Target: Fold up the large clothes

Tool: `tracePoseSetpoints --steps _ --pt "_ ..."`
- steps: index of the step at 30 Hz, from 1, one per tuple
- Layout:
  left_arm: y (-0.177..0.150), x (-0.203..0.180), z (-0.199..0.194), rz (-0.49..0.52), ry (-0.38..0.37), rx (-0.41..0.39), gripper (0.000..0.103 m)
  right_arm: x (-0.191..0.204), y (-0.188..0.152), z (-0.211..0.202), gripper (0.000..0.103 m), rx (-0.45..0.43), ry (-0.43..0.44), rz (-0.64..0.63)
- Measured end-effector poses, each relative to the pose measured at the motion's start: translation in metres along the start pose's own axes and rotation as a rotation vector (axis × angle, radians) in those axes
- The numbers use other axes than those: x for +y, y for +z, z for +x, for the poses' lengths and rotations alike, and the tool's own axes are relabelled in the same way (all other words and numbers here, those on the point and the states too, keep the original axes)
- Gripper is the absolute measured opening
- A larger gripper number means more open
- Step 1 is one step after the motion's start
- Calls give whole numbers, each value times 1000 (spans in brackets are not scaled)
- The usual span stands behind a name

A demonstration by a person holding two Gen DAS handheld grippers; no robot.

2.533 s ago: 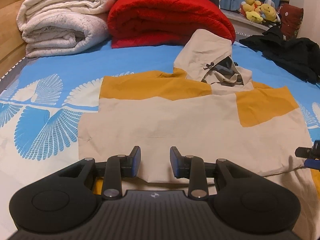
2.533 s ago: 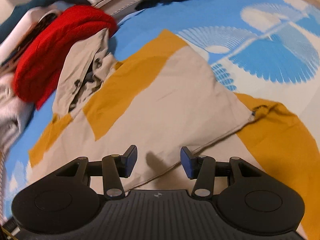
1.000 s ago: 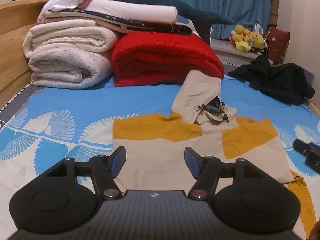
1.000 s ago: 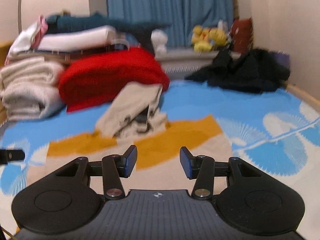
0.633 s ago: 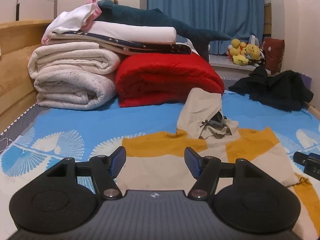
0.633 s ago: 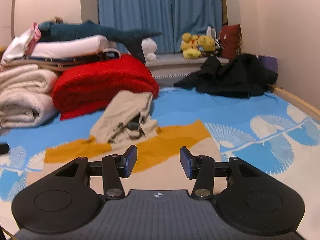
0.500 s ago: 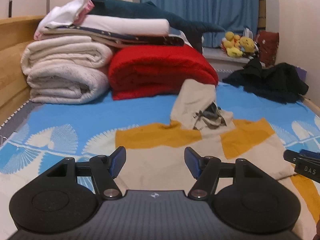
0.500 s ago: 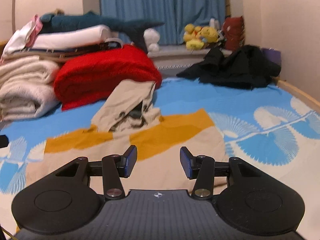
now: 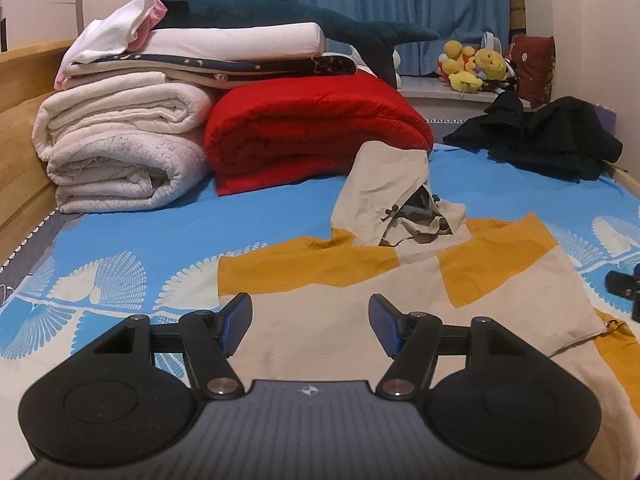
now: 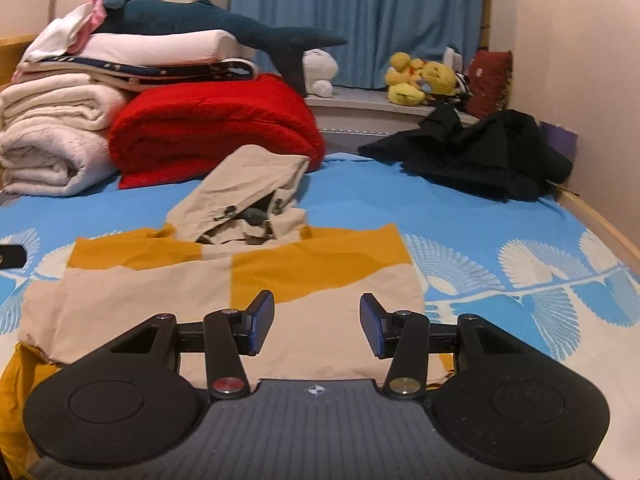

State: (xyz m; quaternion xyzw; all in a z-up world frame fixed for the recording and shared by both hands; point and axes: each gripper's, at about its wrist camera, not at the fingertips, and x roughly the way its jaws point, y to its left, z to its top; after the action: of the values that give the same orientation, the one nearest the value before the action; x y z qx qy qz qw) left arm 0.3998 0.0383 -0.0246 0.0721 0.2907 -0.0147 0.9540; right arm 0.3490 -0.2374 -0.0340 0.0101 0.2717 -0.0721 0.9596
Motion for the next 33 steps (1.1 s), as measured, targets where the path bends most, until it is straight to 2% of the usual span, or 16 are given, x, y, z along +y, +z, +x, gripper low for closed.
tracePoseSetpoints --steps 6,9,20,22,25,27,29,31,32,33 --pt "2 -6 7 -19 -2 4 69 -18 -1 -3 49 -1 -10 23" --pt "2 -12 9 -17 -2 5 68 -26 -1 -4 45 -5 -17 23" --pt "-6 -35 23 26 -11 11 66 -46 2 -9 43 4 4 63" --pt "-11 -38 27 49 -15 16 63 -47 5 -7 43 31 24 48" --pt "-19 -42 33 87 -10 10 49 -44 4 0 43 80 36 -18" --pt "-23 -42 37 97 -6 5 35 -45 2 2 43 80 24 -50" --pt "-23 -40 39 87 -10 5 25 -49 2 5 43 93 9 -32" --pt "-21 -37 37 64 -21 0 23 -57 3 7 34 101 20 21" --pt "-19 -36 36 46 -30 -2 23 -62 4 8 26 105 23 45" --pt "-15 -35 33 34 -42 -7 23 -65 5 8 23 108 25 65"
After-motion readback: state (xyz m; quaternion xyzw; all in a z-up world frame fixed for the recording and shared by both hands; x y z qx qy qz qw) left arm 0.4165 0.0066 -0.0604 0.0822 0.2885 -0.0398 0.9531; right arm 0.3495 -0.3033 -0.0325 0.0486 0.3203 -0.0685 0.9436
